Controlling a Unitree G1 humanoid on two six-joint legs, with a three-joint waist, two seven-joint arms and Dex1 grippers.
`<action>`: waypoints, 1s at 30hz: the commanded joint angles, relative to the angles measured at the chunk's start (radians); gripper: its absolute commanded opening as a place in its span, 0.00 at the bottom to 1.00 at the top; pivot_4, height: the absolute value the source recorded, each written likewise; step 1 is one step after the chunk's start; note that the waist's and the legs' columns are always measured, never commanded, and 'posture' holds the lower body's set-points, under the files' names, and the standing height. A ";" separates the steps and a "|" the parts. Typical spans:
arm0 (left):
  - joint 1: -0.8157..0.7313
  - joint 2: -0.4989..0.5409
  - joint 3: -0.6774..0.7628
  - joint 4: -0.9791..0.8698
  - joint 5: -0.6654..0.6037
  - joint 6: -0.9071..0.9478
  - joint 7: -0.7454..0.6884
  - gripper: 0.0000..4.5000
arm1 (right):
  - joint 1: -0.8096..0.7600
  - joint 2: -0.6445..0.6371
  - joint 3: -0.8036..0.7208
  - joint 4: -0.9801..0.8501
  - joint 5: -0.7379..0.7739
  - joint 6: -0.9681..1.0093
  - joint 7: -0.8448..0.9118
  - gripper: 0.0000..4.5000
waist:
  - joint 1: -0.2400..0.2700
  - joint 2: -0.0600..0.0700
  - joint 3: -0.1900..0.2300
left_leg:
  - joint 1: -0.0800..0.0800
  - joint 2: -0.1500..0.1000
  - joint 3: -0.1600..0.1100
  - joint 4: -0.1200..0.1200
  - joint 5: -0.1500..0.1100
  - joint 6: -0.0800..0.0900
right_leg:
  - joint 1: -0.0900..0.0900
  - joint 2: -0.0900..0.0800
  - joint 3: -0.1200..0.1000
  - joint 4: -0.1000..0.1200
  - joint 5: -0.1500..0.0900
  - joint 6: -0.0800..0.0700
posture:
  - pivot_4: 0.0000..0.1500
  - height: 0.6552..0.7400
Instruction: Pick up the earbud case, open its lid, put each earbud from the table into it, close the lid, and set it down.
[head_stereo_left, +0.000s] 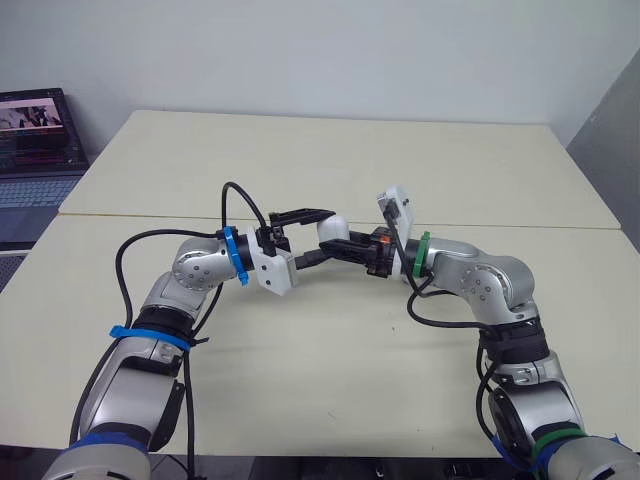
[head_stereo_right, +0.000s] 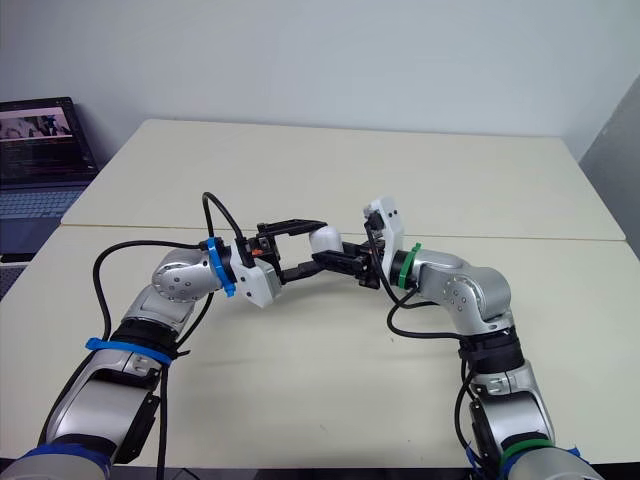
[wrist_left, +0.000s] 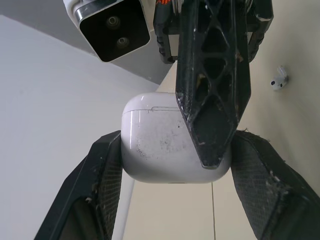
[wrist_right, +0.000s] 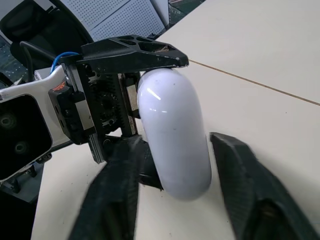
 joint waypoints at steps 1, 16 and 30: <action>-0.024 0.009 -0.012 -0.012 -0.006 -0.019 0.015 0.62 | -0.020 -0.008 0.000 -0.013 -0.012 -0.027 0.008 0.19 | 0.000 0.000 0.000 | 0.000 0.000 0.000 0.000 0.000 0.000 | 0.000 0.000 0.000 0.000 0.000 0.000 | 1.00 1.00; 0.014 0.033 -0.035 -0.084 -0.179 0.086 -0.087 1.00 | -0.010 -0.016 -0.022 0.013 -0.051 -0.059 -0.015 0.19 | 0.000 0.000 0.000 | 0.000 0.000 0.000 0.000 0.000 0.000 | 0.000 0.000 0.000 0.000 0.000 0.000 | 1.00 1.00; -0.042 0.144 -0.064 -0.434 -0.357 0.976 -0.478 0.96 | -0.002 -0.216 0.318 -0.055 -0.542 -0.475 0.061 0.19 | -0.007 0.000 0.000 | 0.000 0.000 -0.001 0.000 0.000 0.000 | 0.000 0.001 0.000 0.001 0.000 0.000 | 1.00 1.00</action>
